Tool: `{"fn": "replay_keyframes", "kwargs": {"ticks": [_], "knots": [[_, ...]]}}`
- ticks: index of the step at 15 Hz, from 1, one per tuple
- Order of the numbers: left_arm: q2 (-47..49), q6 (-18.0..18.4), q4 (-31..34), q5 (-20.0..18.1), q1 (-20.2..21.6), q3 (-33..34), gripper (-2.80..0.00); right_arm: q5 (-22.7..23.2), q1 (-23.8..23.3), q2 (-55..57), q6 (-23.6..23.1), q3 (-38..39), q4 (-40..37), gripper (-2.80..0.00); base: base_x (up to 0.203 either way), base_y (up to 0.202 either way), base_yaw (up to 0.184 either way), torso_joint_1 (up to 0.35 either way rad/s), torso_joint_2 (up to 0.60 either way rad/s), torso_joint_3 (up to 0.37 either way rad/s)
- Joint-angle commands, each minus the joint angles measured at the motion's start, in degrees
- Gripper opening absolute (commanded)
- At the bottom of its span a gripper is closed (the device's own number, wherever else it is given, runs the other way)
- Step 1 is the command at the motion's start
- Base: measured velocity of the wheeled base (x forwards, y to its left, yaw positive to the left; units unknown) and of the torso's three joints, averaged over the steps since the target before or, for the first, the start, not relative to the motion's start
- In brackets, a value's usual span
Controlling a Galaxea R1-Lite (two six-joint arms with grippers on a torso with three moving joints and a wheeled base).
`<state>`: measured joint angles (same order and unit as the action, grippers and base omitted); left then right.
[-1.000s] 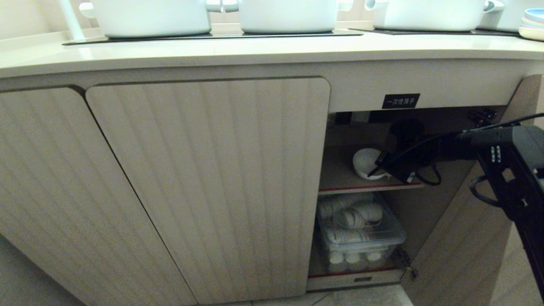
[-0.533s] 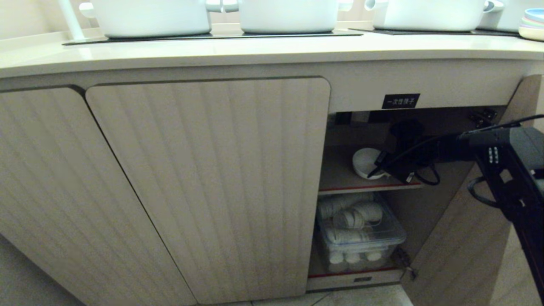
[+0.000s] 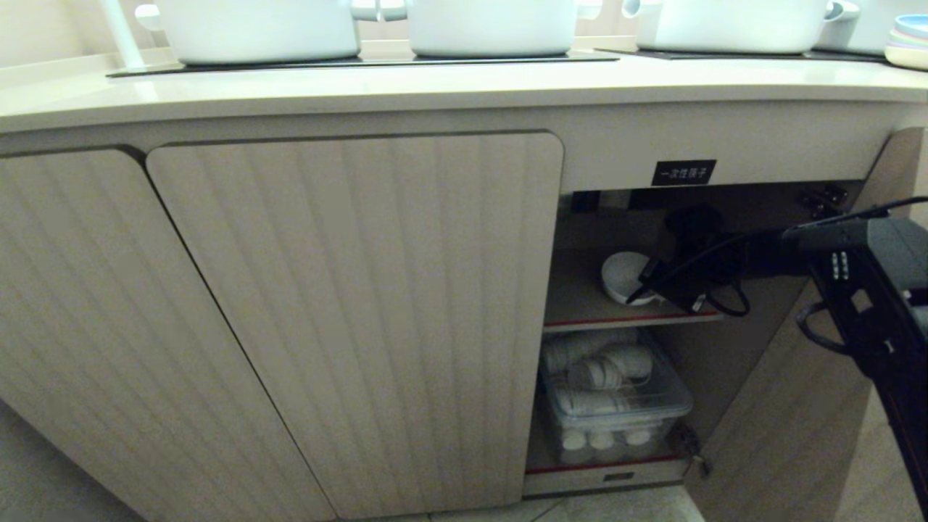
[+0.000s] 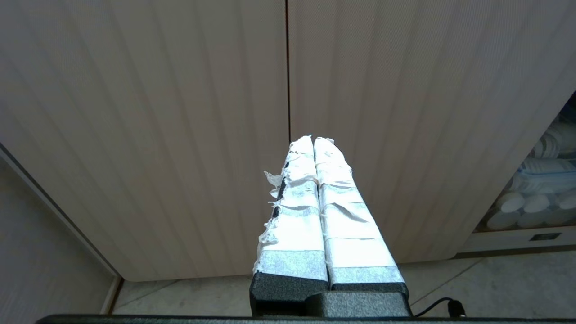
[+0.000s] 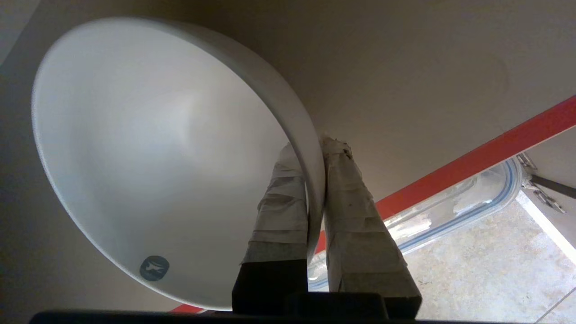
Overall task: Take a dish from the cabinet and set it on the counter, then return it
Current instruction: Put it back into the cabinet
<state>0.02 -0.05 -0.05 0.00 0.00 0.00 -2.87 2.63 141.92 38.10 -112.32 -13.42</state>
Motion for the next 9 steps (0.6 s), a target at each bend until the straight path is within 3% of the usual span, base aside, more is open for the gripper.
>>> {"fn": "replay_keyframes", "kwargs": {"ticks": [1,4,5,9], "knots": [[0.0,0.0,0.0,0.0,0.0,0.0,-2.80,0.0,0.0,0.1,0.2,0.0,-0.2,-2.80,0.000,0.000,0.000,0.000,0.00,0.000],[0.0,0.0,0.0,0.1,0.0,0.0,-2.80,0.0,0.0,0.0,0.2,0.0,-0.2,-2.80,0.000,0.000,0.000,0.000,0.00,0.000],[0.0,0.0,0.0,0.1,0.0,0.0,-2.80,0.0,0.0,0.0,0.2,0.0,-0.2,0.00,0.000,0.000,0.000,0.000,0.00,0.000],[0.0,0.0,0.0,0.0,0.0,0.0,-2.80,-0.4,0.0,0.0,0.2,0.0,-0.3,0.00,0.000,0.000,0.000,0.000,0.00,0.000]]}}
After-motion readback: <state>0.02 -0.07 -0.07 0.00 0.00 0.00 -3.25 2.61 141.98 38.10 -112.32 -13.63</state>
